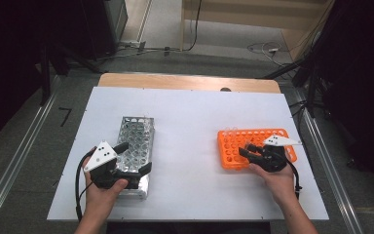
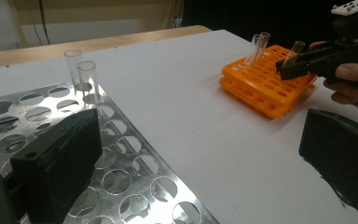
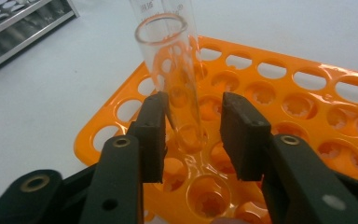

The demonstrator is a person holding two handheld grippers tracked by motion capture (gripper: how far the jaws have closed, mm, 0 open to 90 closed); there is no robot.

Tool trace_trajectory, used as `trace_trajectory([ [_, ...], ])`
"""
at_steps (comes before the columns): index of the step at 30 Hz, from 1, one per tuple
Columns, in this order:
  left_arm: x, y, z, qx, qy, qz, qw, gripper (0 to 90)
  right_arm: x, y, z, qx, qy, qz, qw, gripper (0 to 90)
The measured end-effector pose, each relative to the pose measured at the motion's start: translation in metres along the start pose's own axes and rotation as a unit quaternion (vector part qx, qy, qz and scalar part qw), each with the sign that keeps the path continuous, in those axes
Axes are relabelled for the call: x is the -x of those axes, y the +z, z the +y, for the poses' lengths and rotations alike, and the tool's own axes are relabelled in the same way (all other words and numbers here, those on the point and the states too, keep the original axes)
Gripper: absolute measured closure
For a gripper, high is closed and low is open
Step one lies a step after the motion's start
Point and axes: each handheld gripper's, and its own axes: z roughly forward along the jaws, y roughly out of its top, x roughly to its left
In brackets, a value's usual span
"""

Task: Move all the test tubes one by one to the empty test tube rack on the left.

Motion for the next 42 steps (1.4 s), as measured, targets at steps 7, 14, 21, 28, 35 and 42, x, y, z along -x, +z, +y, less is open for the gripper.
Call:
trace_trajectory([
  [7,0.001,-0.001,0.001,0.0,0.001,0.001,1.0,0.0,-0.003,0.0,-0.004,0.008,-0.02,-0.004,0.9998,69.7],
  [14,0.001,-0.001,0.0,0.001,-0.001,0.001,1.0,0.0,-0.005,0.0,-0.004,0.011,-0.019,-0.014,0.9997,73.5],
  [21,0.001,-0.001,0.0,-0.001,0.0,0.0,1.0,0.0,-0.005,-0.004,-0.003,0.023,-0.016,-0.013,0.9995,73.8],
  [28,0.002,-0.001,0.001,-0.001,0.002,0.0,1.0,0.0,-0.005,-0.016,0.003,0.045,-0.012,-0.011,0.9989,73.8],
  [35,0.002,-0.001,0.001,0.0,0.002,0.0,1.0,0.0,-0.006,-0.03,0.011,0.072,-0.014,0.0,0.9973,73.8],
  [42,0.003,0.0,0.001,-0.001,0.005,-0.001,1.0,0.0,-0.013,-0.037,0.016,0.08,-0.016,0.016,0.9965,73.9],
])
